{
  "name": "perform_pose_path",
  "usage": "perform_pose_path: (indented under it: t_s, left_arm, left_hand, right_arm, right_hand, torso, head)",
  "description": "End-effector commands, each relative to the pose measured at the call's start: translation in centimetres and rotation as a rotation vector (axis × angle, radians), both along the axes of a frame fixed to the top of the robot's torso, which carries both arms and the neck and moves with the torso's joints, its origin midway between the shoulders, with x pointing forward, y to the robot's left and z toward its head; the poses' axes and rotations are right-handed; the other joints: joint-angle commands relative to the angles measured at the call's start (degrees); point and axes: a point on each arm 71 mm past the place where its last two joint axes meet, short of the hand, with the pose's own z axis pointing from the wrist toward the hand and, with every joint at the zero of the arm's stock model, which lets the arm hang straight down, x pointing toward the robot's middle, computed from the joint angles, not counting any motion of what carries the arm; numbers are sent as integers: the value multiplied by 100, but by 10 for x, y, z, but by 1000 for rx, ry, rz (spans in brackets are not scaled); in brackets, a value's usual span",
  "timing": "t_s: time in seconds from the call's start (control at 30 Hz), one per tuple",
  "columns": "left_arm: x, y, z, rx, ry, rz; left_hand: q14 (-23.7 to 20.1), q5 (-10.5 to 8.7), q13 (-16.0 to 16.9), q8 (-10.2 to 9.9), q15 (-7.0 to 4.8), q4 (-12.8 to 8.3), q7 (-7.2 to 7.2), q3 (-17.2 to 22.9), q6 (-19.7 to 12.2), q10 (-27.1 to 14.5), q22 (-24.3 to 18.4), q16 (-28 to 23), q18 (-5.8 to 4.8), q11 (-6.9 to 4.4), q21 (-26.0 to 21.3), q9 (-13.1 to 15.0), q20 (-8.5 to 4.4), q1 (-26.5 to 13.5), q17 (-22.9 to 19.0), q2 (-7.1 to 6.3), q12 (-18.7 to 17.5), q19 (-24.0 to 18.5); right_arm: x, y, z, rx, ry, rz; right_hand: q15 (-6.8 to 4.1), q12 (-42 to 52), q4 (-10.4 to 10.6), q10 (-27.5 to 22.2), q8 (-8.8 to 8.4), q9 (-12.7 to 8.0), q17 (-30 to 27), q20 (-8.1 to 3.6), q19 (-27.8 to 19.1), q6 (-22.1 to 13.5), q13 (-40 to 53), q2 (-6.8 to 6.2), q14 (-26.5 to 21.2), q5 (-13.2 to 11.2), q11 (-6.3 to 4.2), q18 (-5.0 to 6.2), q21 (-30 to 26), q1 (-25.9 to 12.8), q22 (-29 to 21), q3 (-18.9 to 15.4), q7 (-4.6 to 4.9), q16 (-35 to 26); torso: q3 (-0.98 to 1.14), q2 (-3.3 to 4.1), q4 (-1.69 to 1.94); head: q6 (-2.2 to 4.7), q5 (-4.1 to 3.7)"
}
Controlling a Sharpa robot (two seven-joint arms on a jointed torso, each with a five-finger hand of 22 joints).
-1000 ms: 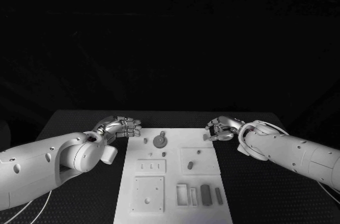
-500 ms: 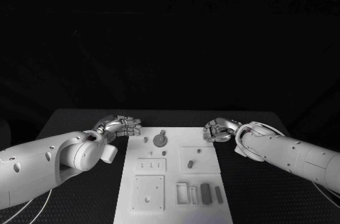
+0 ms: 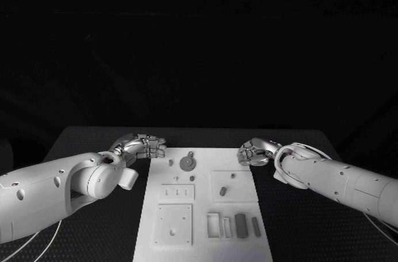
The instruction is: Assemble the parts on the task board
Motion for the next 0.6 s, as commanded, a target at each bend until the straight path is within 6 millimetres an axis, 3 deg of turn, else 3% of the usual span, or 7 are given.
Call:
perform_pose_path:
  t_s: [0.03,0.6]
  left_arm:
    - [0,-3,1,-10,-6,-19]
    - [0,-2,1,-9,-4,-19]
  left_hand:
    - [9,7,-3,-26,49,-44,35,-2,6,-6,7,-30,-22,36,-24,-6,26,-41,10,7,-38,28]
    - [10,7,-3,-26,50,-45,36,-2,5,-4,9,-35,-21,35,-27,-6,27,-47,15,4,-42,28]
  right_arm:
    - [0,2,-1,-5,0,13]
    - [-1,1,-6,-21,-2,-2]
  right_hand:
    - [-58,35,-25,12,44,26,-7,-11,-45,241,-11,81,16,25,-58,336,40,-3,117,-18,131,27]
    - [-104,36,-41,40,84,78,-14,-29,-32,323,-20,181,32,29,-102,336,59,9,113,1,87,40]
  torso:
    - [7,-4,4]
    - [1,2,-1]
  head:
    - [2,-3]
    - [-15,-13]
